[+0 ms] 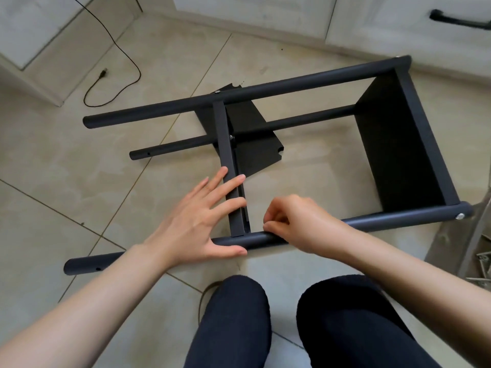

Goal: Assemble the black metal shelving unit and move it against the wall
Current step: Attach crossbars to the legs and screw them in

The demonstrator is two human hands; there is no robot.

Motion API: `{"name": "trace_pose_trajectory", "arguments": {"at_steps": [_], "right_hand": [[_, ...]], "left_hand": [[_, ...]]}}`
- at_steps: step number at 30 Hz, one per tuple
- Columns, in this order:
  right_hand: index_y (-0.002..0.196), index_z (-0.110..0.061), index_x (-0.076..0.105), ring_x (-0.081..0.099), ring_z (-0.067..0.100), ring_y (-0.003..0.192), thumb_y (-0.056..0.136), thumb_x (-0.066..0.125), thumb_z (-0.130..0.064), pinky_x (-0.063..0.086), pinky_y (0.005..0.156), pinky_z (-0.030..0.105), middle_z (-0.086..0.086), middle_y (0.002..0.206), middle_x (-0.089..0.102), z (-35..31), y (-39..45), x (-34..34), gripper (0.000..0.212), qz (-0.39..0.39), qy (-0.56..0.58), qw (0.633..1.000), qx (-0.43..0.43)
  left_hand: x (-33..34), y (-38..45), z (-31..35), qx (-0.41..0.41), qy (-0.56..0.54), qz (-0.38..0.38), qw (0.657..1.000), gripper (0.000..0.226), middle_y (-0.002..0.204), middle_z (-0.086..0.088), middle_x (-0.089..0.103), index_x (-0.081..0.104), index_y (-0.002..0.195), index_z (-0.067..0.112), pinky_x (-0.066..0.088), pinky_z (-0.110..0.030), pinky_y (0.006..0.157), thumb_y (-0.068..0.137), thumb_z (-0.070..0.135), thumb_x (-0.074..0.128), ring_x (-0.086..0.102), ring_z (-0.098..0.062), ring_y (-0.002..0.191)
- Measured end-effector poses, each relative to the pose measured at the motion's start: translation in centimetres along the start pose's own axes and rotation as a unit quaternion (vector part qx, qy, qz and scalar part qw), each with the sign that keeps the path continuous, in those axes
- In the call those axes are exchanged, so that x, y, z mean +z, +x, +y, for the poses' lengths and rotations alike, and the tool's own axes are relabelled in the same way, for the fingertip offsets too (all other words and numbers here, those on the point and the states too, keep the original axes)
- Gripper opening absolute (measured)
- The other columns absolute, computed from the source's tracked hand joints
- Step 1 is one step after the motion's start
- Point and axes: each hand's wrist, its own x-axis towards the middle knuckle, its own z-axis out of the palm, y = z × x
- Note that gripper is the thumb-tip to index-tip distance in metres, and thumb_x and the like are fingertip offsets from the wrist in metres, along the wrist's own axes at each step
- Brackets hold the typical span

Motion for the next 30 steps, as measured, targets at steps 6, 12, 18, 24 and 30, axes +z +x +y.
{"name": "trace_pose_trajectory", "arguments": {"at_steps": [6, 12, 18, 24, 30], "right_hand": [[0.097, -0.009, 0.076, 0.073, 0.013, 0.081, 0.088, 0.072, -0.009, 0.059, 0.078, 0.022, 0.006, 0.086, 0.077, 1.7, 2.6, -1.4, 0.01, -0.061, 0.189, 0.98, 0.027], [0.098, -0.009, 0.076, 0.064, 0.007, 0.069, 0.088, 0.073, -0.011, 0.058, 0.07, 0.019, 0.016, 0.093, 0.074, 2.6, 4.7, -1.6, 0.011, -0.152, 0.27, 0.95, 0.031], [0.103, -0.007, 0.072, 0.06, 0.013, 0.074, 0.088, 0.073, -0.009, 0.057, 0.081, 0.028, 0.007, 0.086, 0.069, 2.9, 6.7, -0.9, 0.016, -0.226, 0.272, 0.934, 0.054], [0.092, -0.004, 0.07, 0.059, 0.012, 0.066, 0.092, 0.066, -0.009, 0.054, 0.068, 0.022, 0.007, 0.079, 0.067, 2.1, 7.8, -0.1, 0.006, -0.306, 0.25, 0.916, 0.069], [0.074, -0.012, 0.068, 0.061, 0.011, 0.068, 0.095, 0.061, -0.004, 0.054, 0.07, 0.025, 0.001, 0.07, 0.068, 1.3, 8.6, -0.2, 0.023, -0.335, 0.244, 0.908, 0.064]], "left_hand": [[0.8, 0.0, -0.2, 0.006, -0.038, 0.023, 0.999, 0.072, 0.166, 0.003, 0.025, 0.055, 0.132, 0.024, 0.032, -0.044, 0.115, 0.082, 0.075, 0.058, 0.011, -0.027, 0.156], [0.2, 0.2, 0.5, -0.013, -0.058, 0.007, 0.998, 0.071, 0.164, 0.0, 0.028, 0.059, 0.129, 0.02, 0.04, -0.04, 0.105, 0.079, 0.071, 0.064, 0.01, -0.028, 0.156], [-0.2, 0.5, 1.2, -0.029, -0.07, 0.002, 0.997, 0.072, 0.162, -0.002, 0.032, 0.063, 0.126, 0.016, 0.043, -0.042, 0.105, 0.078, 0.069, 0.064, 0.011, -0.027, 0.156], [0.1, 0.6, 1.6, -0.037, -0.075, 0.014, 0.996, 0.072, 0.162, -0.002, 0.033, 0.064, 0.124, 0.015, 0.044, -0.037, 0.098, 0.077, 0.069, 0.065, 0.013, -0.027, 0.155], [0.2, 0.8, 1.8, -0.038, -0.094, 0.02, 0.995, 0.07, 0.162, -0.001, 0.033, 0.063, 0.124, 0.017, 0.04, -0.036, 0.102, 0.077, 0.068, 0.067, 0.012, -0.027, 0.155]]}}
